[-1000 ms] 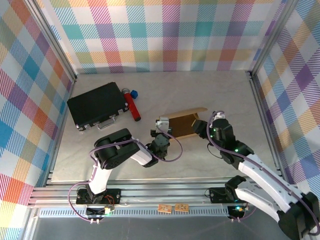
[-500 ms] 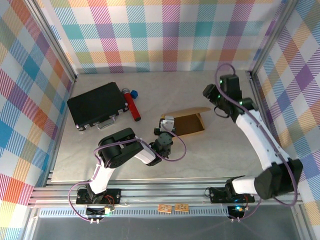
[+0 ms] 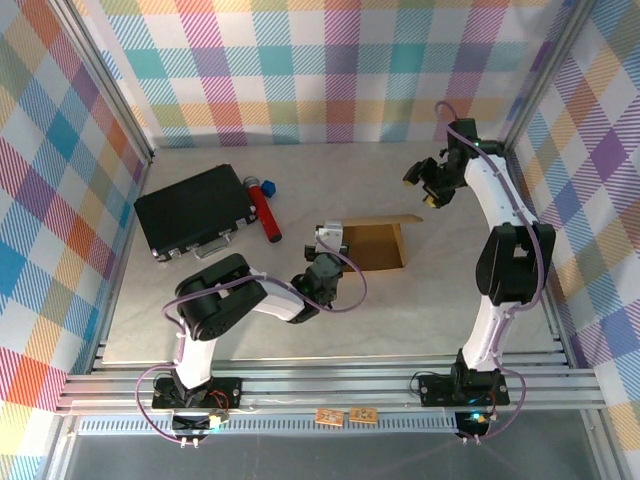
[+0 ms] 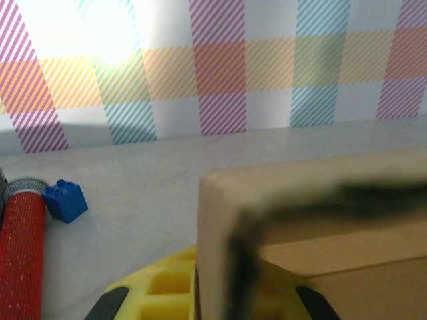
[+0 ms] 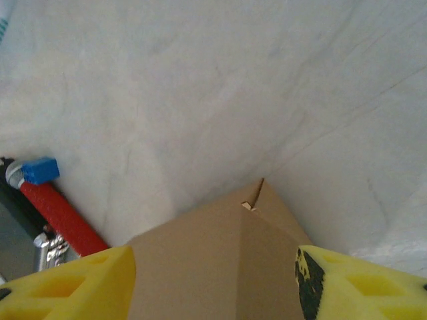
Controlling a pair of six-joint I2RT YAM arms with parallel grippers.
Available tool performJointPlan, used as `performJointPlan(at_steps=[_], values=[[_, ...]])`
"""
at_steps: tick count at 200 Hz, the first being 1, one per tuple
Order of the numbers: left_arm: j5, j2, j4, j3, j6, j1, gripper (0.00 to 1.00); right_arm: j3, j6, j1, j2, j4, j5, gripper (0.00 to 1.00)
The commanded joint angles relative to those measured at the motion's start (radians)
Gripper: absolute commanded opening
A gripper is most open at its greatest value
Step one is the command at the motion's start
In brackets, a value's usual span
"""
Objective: Fold the paper box
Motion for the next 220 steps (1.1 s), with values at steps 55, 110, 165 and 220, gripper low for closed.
performJointPlan(at_steps=[55,110,165,220], values=[[0.062,-0.038,-0.191,0.066,-0.105,0.029,0.00,-0.087,0.114,0.000,-0.008,-0.042,-0.161,0.64],[0.060,-0.012,-0.204,0.100,-0.122,0.029,0.00,-0.161,0.151,0.001,-0.047,-0.026,-0.220,0.60],[0.062,-0.010,-0.225,0.110,-0.160,0.029,0.00,-0.295,0.262,0.003,-0.106,0.086,-0.312,0.54],[0.067,-0.006,-0.247,0.100,-0.231,0.025,0.00,-0.369,0.237,0.023,-0.134,0.109,-0.271,0.43]])
